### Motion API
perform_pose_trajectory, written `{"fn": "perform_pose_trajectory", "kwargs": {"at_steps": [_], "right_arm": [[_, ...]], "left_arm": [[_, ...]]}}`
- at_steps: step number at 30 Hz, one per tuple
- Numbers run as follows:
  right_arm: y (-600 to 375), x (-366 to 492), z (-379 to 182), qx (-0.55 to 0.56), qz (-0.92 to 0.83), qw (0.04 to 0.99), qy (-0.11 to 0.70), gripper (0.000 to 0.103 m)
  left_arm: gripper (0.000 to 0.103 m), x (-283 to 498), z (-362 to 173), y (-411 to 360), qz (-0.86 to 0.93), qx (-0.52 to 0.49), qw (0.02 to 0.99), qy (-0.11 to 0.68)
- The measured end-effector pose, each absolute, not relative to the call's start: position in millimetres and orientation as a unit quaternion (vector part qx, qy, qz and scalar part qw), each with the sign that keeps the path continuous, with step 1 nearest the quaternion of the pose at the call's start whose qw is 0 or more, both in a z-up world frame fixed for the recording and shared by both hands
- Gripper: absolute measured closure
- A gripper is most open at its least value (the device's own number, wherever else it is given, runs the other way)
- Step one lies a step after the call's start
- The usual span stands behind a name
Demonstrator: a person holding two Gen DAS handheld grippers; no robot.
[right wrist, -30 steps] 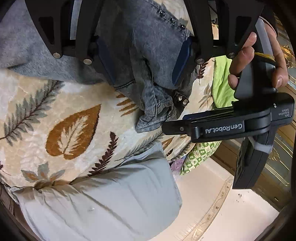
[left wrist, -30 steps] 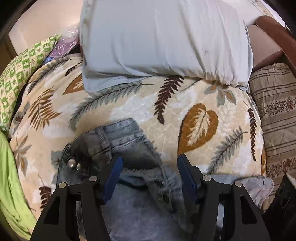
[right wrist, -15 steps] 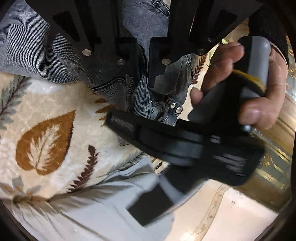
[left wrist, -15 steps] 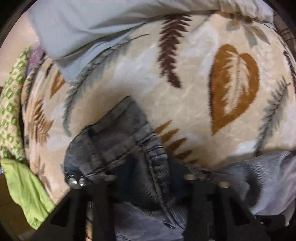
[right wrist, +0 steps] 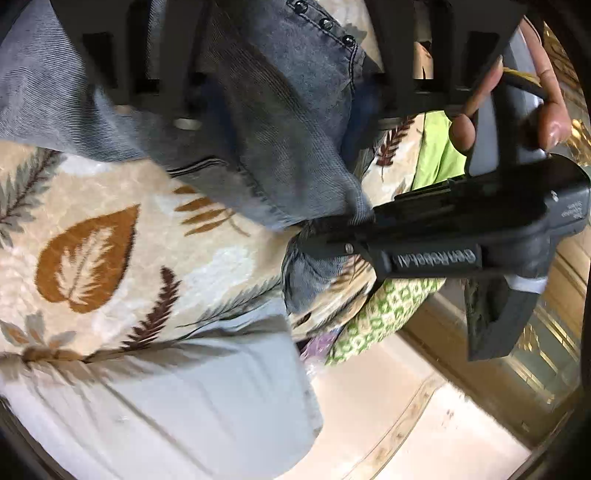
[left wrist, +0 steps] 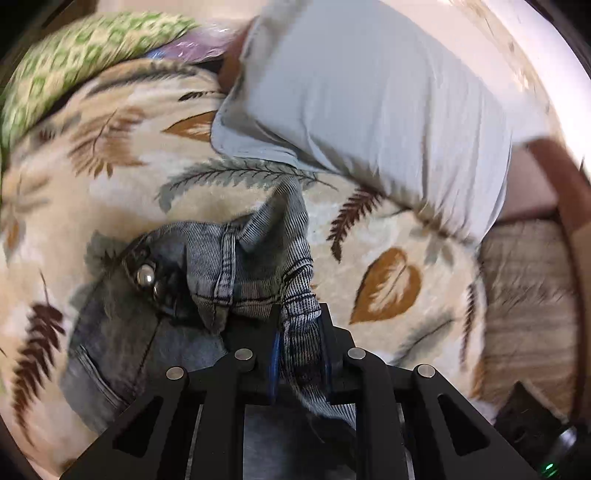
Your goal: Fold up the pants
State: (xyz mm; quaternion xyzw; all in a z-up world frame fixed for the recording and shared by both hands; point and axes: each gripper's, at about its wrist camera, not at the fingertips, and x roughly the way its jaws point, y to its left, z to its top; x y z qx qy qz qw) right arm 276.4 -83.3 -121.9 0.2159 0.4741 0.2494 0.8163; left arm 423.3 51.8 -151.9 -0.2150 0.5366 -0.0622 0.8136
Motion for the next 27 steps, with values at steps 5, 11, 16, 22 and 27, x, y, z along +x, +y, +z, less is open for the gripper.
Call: {"fn": "perform_pose_trajectory", "kwargs": {"at_steps": [5,11,16,22,27], "right_arm": [[-65,274,-112,0.178,0.236,0.818,0.494,0.097],[-53,267,-112,0.144,0.233,0.817,0.507,0.098],[-55,262,-122,0.17,0.237,0.806,0.516,0.098],[-57,245,-111,0.161,0.239,0.819,0.496,0.098],[-46,222,-115,0.145,0.246,0.824,0.49,0.097]], "left_arm": [[0.087,423,-158,61,-0.051,-0.23,0.809,0.539],[0.089,411,-142,55,-0.036,-0.199,0.806,0.556],[0.088,396,-140,66,-0.047,-0.224,0.811,0.538],[0.088,353,-147,111,-0.086,-0.327,0.813,0.475],[0.088,286,-160,148,-0.068,-0.384,0.824,0.411]]}}
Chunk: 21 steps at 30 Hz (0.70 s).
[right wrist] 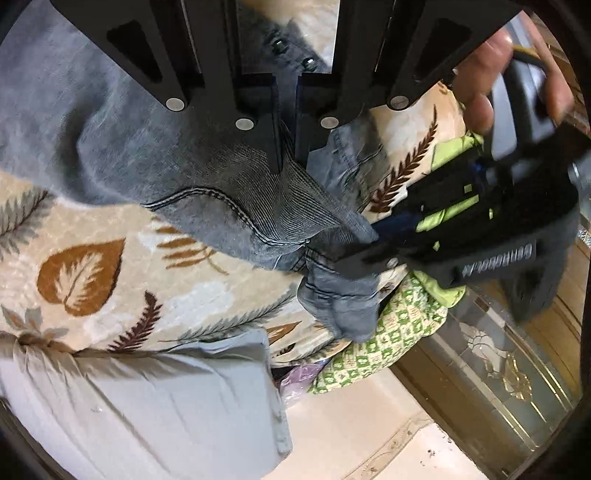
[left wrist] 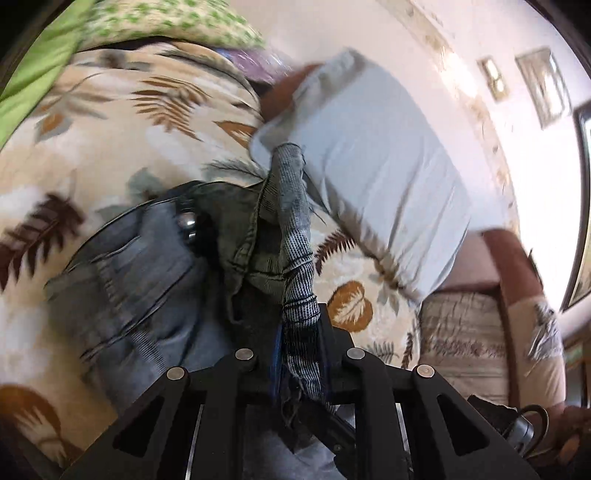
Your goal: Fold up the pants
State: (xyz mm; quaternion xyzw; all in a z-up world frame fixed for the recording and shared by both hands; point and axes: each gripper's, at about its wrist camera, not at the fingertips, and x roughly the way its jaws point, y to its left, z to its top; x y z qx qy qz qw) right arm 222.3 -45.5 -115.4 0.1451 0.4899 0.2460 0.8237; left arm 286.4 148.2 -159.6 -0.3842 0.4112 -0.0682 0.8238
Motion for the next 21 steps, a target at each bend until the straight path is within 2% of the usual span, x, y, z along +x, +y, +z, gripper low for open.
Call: {"fn": "perform_pose_trajectory", "kwargs": {"at_steps": [6,11,12,13,14,15,16,18,19,20,21], "right_arm": [[-23,189,-129,0.106,0.255,0.828,0.489,0.096],[-1,182,-162,0.054,0.237,0.824,0.513,0.095],[-1,183,-164,0.057,0.236,0.821,0.517,0.095],[-1,182,-164,0.061,0.235,0.821,0.516,0.094],[-2,181,-161,0.062,0.236,0.823,0.513,0.089],[-2,180,-157,0.06,0.238,0.826,0.508,0.088],[-3,179,-155,0.055,0.237,0.828,0.504,0.087],[-2,180,-154,0.042,0.234,0.83,0.504,0.056],[-3,180,-154,0.038,0.228,0.834,0.501,0.048],[-4,180,-154,0.036,0.222,0.838,0.497,0.044],[-4,182,-156,0.033,0.215,0.842,0.494,0.053]], "left_arm": [[0.088,229,-182,170,-0.027,-0.397,0.827,0.398],[0.087,212,-222,186,0.02,-0.428,0.779,0.457],[0.085,212,-224,192,0.02,-0.441,0.769,0.462],[0.078,212,-221,195,0.022,-0.444,0.77,0.459],[0.073,212,-217,198,0.026,-0.443,0.773,0.453],[0.061,212,-211,203,0.036,-0.439,0.78,0.444],[0.055,214,-208,206,0.04,-0.438,0.782,0.442],[0.055,218,-206,214,0.053,-0.441,0.779,0.442],[0.057,221,-206,215,0.065,-0.439,0.776,0.45],[0.059,232,-208,217,0.073,-0.435,0.768,0.465],[0.072,242,-211,219,0.073,-0.433,0.757,0.484]]}}
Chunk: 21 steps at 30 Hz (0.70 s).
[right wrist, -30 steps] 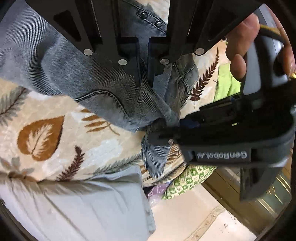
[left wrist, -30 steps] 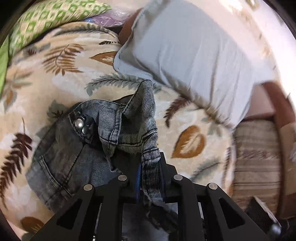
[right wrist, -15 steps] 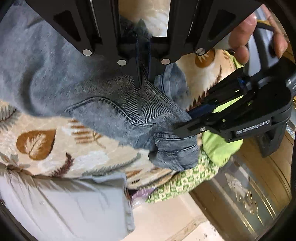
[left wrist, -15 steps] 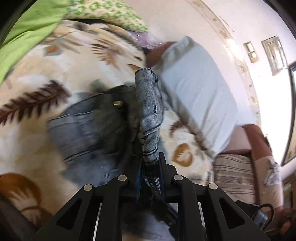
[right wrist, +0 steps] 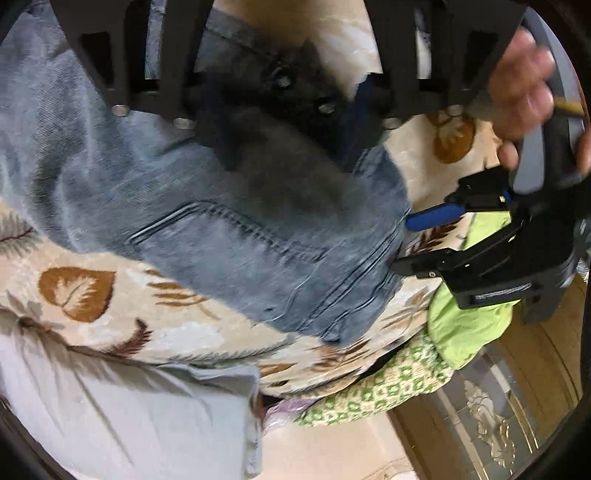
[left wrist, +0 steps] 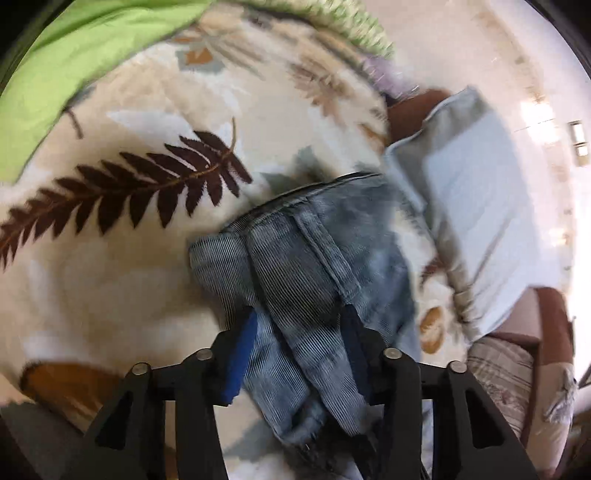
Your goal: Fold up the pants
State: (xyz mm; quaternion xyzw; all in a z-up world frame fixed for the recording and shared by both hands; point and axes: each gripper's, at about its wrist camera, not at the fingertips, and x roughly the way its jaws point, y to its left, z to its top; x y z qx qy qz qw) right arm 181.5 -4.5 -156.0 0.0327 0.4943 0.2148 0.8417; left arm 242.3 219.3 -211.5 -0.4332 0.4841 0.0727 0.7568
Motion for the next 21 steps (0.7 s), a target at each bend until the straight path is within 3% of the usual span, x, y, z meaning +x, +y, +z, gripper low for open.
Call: {"fn": "perform_pose_trajectory", "kwargs": {"at_steps": [1,2,4,7,10,11,13,14,15,21], "right_arm": [[-3,184,-158,0.031,0.219,0.839,0.498,0.067],[-1,186,-160,0.029,0.226,0.833,0.503,0.103],[3,189,-158,0.009,0.211,0.832,0.514,0.103],[-4,174,-117,0.024,0.234,0.849,0.472,0.103],[-11,159,-87,0.045,0.253,0.855,0.45,0.103],[-15,157,-87,0.056,0.256,0.853,0.452,0.1],[-26,154,-100,0.078,0.257,0.846,0.461,0.079],[-30,153,-107,0.08,0.25,0.845,0.466,0.044],[-34,149,-116,0.072,0.234,0.85,0.467,0.029],[-28,146,-153,0.007,0.208,0.848,0.488,0.035]], "left_arm": [[0.082,254,-211,217,0.07,-0.43,0.752,0.494],[0.083,260,-209,216,0.068,-0.422,0.751,0.503],[0.092,262,-191,216,0.064,-0.408,0.765,0.495],[0.093,250,-150,222,0.041,-0.4,0.795,0.454],[0.093,241,-147,228,0.055,-0.39,0.798,0.456],[0.092,240,-154,229,0.064,-0.387,0.795,0.463],[0.088,241,-178,226,0.082,-0.377,0.783,0.488],[0.087,238,-191,226,0.078,-0.385,0.777,0.492],[0.087,235,-197,225,0.077,-0.395,0.773,0.491],[0.088,236,-180,224,0.074,-0.387,0.797,0.459]]}}
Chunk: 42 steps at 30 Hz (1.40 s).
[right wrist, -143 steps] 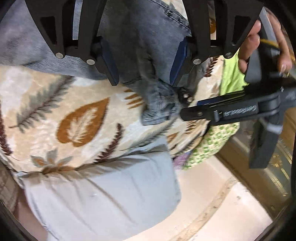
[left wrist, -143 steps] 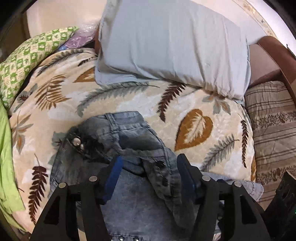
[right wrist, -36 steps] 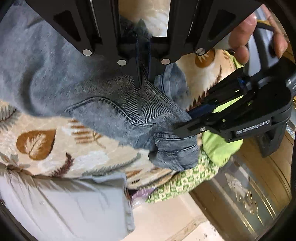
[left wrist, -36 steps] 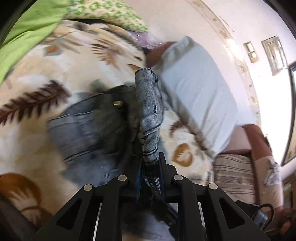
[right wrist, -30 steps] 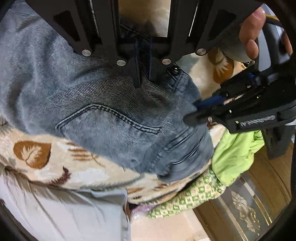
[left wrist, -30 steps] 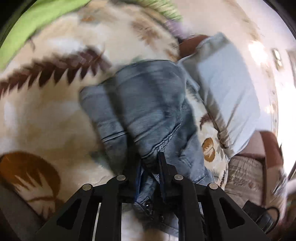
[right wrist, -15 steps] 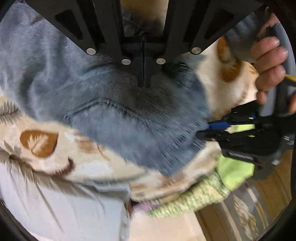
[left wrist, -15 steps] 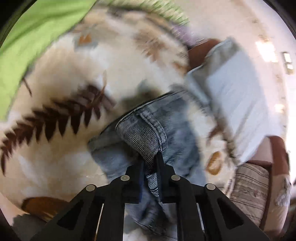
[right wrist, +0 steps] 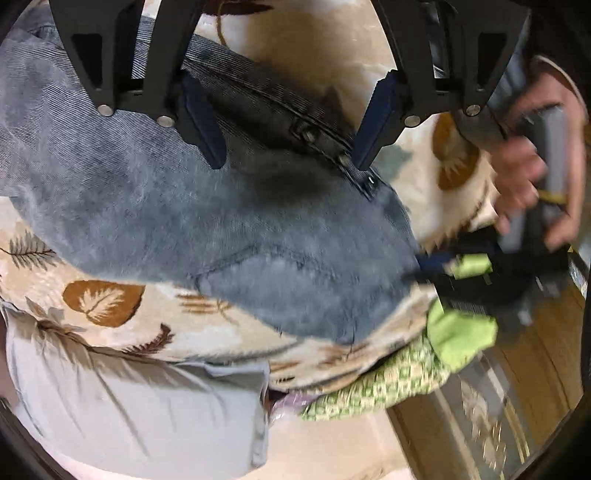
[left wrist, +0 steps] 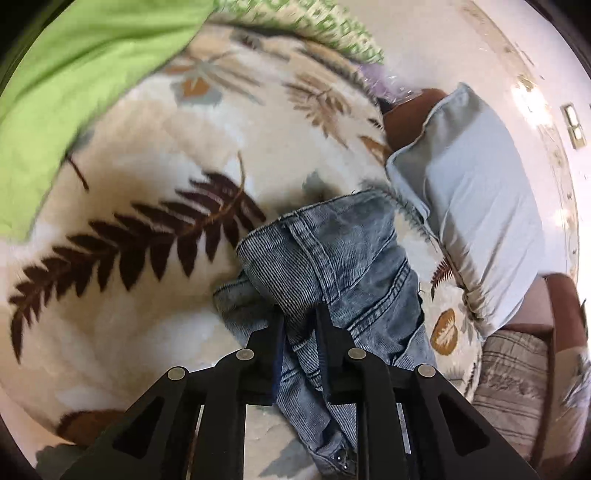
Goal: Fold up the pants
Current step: 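Open both tools and release the folded pants onto the bed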
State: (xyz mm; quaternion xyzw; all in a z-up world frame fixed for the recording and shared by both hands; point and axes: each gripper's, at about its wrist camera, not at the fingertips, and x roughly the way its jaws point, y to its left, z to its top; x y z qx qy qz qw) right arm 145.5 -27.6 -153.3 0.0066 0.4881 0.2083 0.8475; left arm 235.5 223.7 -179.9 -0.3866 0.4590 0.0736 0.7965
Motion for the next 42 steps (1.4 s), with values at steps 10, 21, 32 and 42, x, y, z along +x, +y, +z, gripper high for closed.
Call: {"fn": "perform_pose_trajectory", "kwargs": {"at_steps": [10,21,32,42], "right_arm": [[-26,156,-185,-0.061,0.162,0.836,0.521,0.098],[-24,116,-124,-0.053,0.178,0.866,0.464,0.101],[-71,129,-147,0.077,0.162,0.848,0.498,0.049],[-237,84,-81,0.243,0.096,0.857,0.444,0.022]], "left_arm": [[0.096,237,-195,230,0.089,-0.39,0.789,0.466],[0.099,243,-194,222,0.115,-0.337,0.802,0.48],[0.093,232,-180,220,0.148,-0.322,0.81,0.466],[0.036,148,-109,55,-0.055,-0.162,0.884,0.435]]}}
